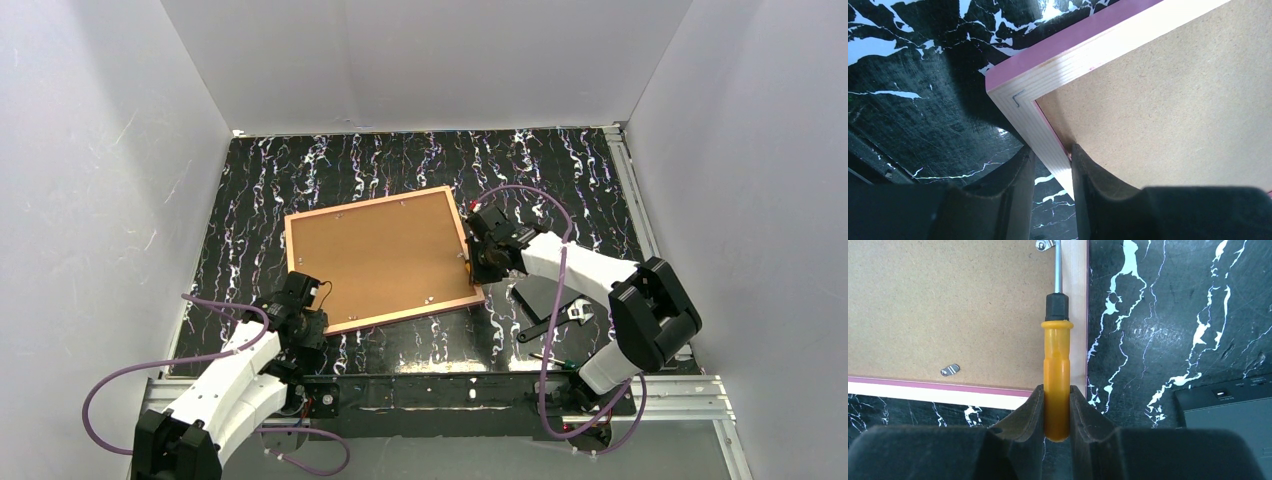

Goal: Take the photo out of the frame

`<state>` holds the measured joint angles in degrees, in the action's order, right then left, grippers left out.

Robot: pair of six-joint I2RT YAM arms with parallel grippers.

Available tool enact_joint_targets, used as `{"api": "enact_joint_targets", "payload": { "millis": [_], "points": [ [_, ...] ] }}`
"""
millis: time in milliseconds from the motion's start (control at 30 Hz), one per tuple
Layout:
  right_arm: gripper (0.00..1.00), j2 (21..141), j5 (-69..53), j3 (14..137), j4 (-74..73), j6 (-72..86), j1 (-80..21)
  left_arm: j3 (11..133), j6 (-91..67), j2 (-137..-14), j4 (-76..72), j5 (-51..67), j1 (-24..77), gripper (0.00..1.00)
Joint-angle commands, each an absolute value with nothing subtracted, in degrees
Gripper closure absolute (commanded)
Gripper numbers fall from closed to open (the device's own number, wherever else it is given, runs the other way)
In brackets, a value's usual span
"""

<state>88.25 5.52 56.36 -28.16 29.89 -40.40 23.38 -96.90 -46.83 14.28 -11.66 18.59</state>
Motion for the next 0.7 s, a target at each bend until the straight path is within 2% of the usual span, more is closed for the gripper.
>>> {"api": "enact_joint_targets", "payload": {
  "millis": [0, 333, 667],
  "points": [
    [0.99, 86.3, 6.4, 55.2, -31.5, 32.7, -40.5, 20.8, -95.6, -48.6, 22.8, -12.3, 18.9, 1.0],
    [0.99, 83.1, 3.8, 51.2, -28.9, 32.5, -40.9, 20.6, -95.3, -49.2, 22.2, -12.1, 18.9, 1.0],
    [0.99, 85.5, 4.3, 51.0, -24.9, 29.8, -40.9, 20.4, -95.2, -49.0, 22.8, -12.2, 18.9, 1.0]
  ]
}}
